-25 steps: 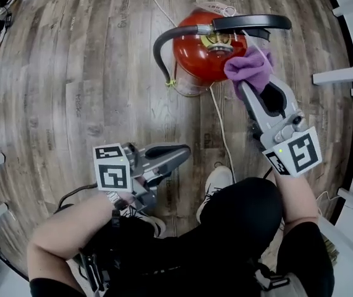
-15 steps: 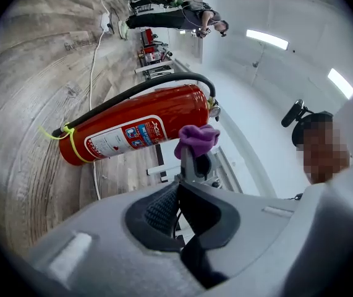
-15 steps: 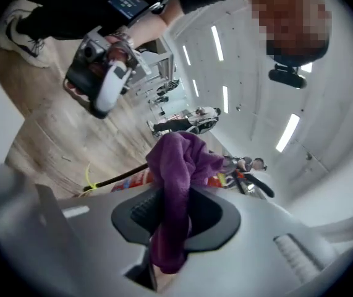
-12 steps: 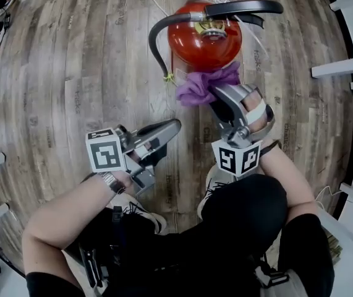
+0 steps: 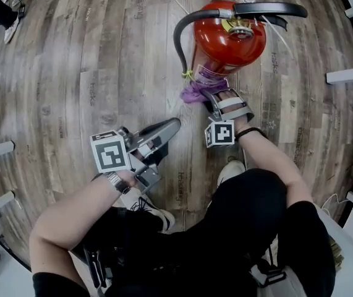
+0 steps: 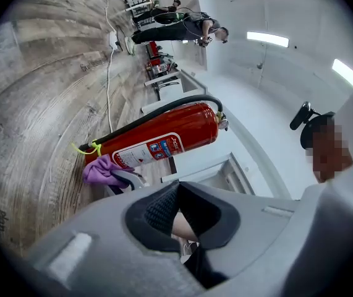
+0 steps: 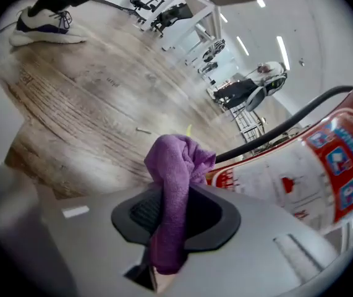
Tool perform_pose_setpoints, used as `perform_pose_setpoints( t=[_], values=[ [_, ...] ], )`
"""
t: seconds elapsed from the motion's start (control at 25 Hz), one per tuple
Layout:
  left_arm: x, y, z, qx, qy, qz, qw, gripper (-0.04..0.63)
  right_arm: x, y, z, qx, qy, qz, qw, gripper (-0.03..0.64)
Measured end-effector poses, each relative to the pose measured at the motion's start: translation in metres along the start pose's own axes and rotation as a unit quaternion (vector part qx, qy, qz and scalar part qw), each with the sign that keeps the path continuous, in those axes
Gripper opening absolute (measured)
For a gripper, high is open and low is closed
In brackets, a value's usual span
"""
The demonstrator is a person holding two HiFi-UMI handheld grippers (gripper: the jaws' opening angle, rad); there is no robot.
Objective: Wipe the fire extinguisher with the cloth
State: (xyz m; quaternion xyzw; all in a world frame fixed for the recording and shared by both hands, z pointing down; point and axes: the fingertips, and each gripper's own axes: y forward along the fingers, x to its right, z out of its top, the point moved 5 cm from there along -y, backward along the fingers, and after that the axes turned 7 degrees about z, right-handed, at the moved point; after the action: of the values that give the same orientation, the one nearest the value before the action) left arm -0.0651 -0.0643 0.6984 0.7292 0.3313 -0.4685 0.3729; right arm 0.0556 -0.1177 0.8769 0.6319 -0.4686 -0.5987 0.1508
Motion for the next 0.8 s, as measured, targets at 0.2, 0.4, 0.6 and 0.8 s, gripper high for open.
perform_pose_setpoints(
  t=[0.2,0.4,0.6,0.8],
  values=[
    [-0.009,-0.01,0.002,0.005,-0.005,0.006,1.0,-0.002,-0.022,0.028,-0.012,-0.03,0.022,0.052,0.998,0.086],
    [-0.011,-0.008,0.009,0.009,-0.001,0.004,1.0,-0.002,-0.013,0.015,-0.009,-0.004,0.102,0.064,0.993,0.087],
    [-0.008,-0.003,0.018,0.017,0.009,0.005,0.9998,0.0,0.053,-0.042,0.005,0.098,0.343,0.075,0.931,0.086],
    [0.011,0.006,0.037,0.048,0.02,-0.018,0.9985,0.051,0.12,-0.121,0.033,0.253,0.414,0.13,0.865,0.086]
  ],
)
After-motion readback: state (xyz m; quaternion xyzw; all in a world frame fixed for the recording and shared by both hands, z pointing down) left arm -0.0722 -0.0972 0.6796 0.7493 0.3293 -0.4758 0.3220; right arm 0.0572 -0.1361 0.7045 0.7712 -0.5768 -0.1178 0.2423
